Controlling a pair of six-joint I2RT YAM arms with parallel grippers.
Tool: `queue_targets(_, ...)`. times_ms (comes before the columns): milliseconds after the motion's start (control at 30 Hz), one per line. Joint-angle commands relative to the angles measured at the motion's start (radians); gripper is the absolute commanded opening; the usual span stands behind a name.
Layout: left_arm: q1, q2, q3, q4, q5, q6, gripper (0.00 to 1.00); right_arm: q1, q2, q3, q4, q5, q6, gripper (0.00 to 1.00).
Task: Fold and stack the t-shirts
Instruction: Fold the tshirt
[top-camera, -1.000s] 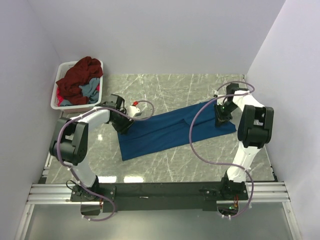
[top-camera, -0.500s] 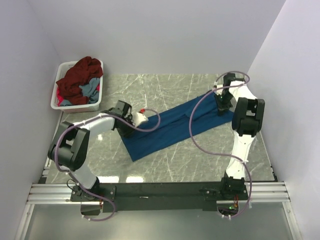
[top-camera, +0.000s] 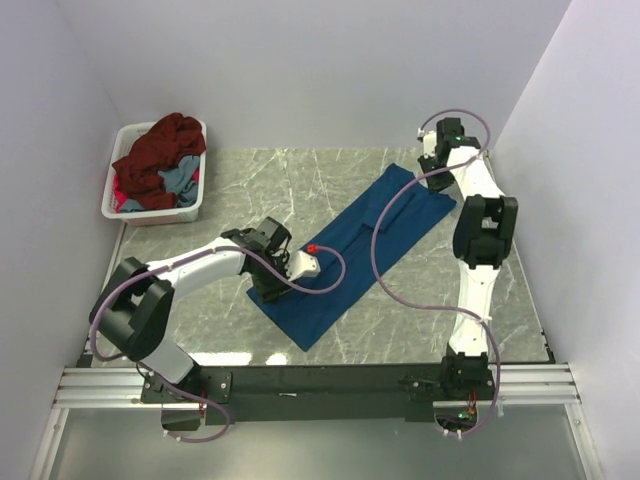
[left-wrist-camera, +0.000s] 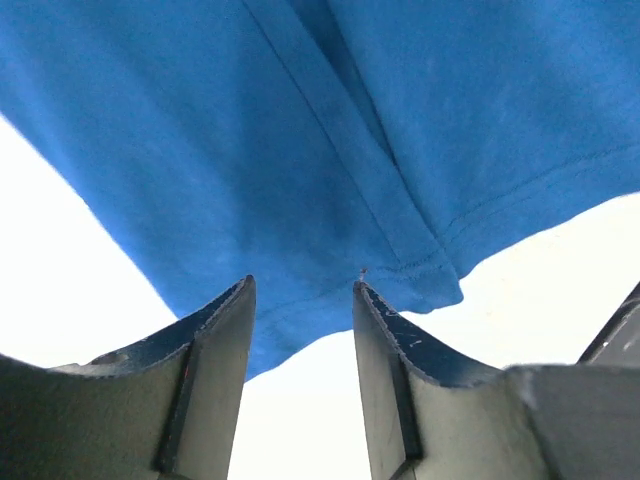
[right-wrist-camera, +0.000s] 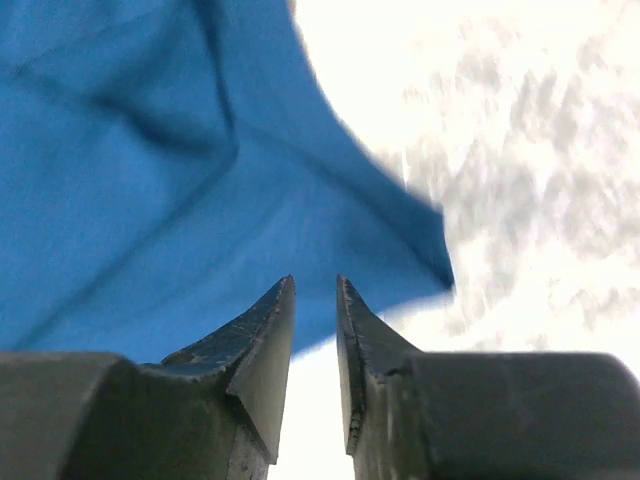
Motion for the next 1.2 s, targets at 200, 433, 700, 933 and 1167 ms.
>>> queue_targets(200, -0.076, 0.009, 0.077, 0.109, 0.061, 0.025, 0.49, -0.079, -0.179, -0.021, -0.158, -0.272, 0.104, 0.34)
queue_targets(433, -0.186, 0.136, 0.083, 0.146, 0.006, 0.036, 0.47, -0.158, -0.137, -0.022, -0.236, -0.465, 0.164, 0.33)
queue_targets(700, -0.338, 0.224, 0.065, 0.154, -0.002, -0.008, 0.43, -0.189, -0.146, -0.031, -0.276, -0.469, 0.149, 0.32)
queue_targets(933, -0.522, 0.273, 0.194, 0.111, 0.093, -0.131, 0.46, -0.186, -0.117, -0.079, -0.275, -0.447, 0.146, 0.27)
queue_targets(1167, -0.438, 0.118, 0.171, 0.108, 0.205, -0.156, 0.5, -0.119, -0.005, -0.033, -0.275, -0.393, 0.149, 0.14)
